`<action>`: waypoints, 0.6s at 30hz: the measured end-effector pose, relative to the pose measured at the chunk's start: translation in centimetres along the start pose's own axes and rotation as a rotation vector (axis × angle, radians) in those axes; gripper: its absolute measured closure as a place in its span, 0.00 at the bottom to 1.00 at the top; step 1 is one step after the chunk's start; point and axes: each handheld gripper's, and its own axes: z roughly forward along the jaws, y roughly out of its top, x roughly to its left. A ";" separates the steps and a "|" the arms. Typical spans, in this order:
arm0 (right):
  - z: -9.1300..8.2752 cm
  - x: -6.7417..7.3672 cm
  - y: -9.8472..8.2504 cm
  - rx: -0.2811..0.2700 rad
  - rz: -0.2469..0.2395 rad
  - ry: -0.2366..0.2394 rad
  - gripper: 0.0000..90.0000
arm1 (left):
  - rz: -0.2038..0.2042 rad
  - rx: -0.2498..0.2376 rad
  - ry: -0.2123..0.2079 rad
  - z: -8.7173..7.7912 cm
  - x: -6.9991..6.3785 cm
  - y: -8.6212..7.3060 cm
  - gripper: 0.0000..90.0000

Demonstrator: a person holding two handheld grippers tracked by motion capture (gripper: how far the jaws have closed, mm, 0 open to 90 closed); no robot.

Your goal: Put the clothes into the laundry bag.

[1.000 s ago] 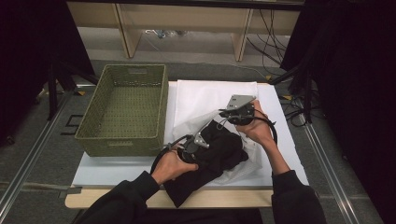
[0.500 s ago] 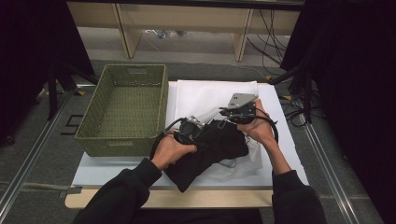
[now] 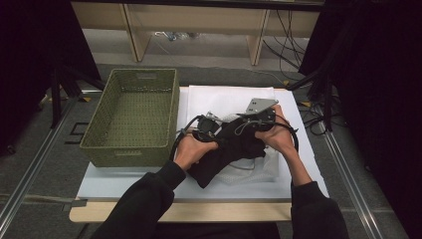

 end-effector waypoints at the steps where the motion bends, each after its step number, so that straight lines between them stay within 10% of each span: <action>1: 0.2 0.1 -0.1 0.012 0.001 -0.001 0.99 | 0.001 -0.001 -0.010 0.6 -0.6 -0.2 0.80; 6: 0.2 0.0 -0.3 0.014 0.009 -0.001 0.99 | 0.042 -0.004 -0.021 1.2 -1.3 -0.6 0.73; 14: 0.2 -0.3 -0.7 0.018 0.025 0.000 0.99 | 0.078 -0.043 0.002 -1.5 -1.6 -3.1 0.34; 18: 0.2 -0.2 -0.7 0.021 0.025 -0.002 0.99 | 0.141 0.018 0.025 -1.9 -2.2 -4.7 0.25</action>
